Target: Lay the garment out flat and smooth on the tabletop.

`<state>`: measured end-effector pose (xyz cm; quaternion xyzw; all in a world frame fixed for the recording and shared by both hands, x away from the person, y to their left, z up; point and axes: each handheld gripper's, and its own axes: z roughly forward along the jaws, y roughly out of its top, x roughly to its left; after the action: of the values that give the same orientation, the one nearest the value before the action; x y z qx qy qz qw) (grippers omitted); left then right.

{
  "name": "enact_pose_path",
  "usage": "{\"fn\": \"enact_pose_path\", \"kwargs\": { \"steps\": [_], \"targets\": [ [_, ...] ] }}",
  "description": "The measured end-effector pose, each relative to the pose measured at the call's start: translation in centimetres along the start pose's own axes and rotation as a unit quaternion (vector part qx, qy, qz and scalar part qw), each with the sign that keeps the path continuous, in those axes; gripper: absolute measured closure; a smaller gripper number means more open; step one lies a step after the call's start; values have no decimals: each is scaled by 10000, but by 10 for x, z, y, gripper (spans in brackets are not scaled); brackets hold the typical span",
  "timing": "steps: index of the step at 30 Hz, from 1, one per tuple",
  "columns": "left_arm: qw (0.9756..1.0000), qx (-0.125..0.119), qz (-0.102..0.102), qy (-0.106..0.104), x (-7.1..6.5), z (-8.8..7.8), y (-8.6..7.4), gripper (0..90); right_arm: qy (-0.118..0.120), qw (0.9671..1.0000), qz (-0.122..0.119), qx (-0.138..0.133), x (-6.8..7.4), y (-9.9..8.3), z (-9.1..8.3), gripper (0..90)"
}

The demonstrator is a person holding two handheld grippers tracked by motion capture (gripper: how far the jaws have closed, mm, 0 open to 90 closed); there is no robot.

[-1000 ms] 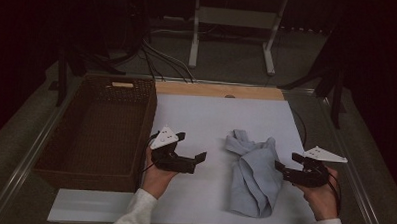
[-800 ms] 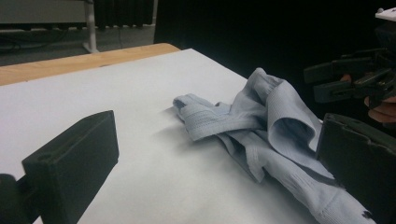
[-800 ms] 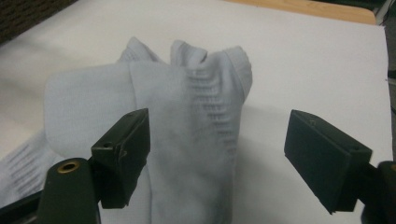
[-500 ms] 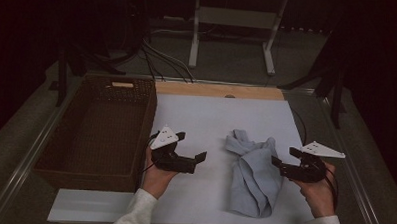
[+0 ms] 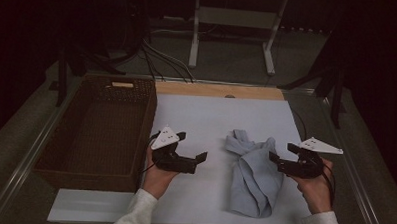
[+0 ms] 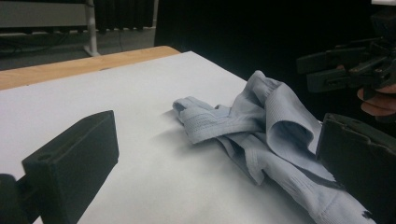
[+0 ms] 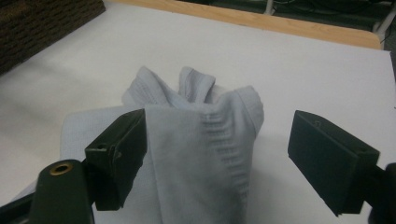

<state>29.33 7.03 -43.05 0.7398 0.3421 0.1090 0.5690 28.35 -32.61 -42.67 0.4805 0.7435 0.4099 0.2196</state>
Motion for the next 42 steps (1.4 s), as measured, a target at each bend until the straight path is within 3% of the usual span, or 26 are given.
{"fn": "enact_pose_path", "kwargs": {
  "steps": [20, 33, 36, 42],
  "targets": [
    [10000, -12, -11, 6, 1, -1, 0, 2, -213, 9997, -104, -29, 3, 30, 23, 205],
    [10000, -21, -6, 0, 1, -1, 1, 2, -326, 9991, -65, 279, -3, 32, 43, 244],
    [10000, -12, -5, -4, 1, -1, 1, 2, -297, 9989, -37, 361, -4, 31, 47, 293],
    [10000, -24, -8, -1, 1, -1, 1, 2, -184, 9979, -164, 593, -5, 28, 51, 475]
  ]
}}
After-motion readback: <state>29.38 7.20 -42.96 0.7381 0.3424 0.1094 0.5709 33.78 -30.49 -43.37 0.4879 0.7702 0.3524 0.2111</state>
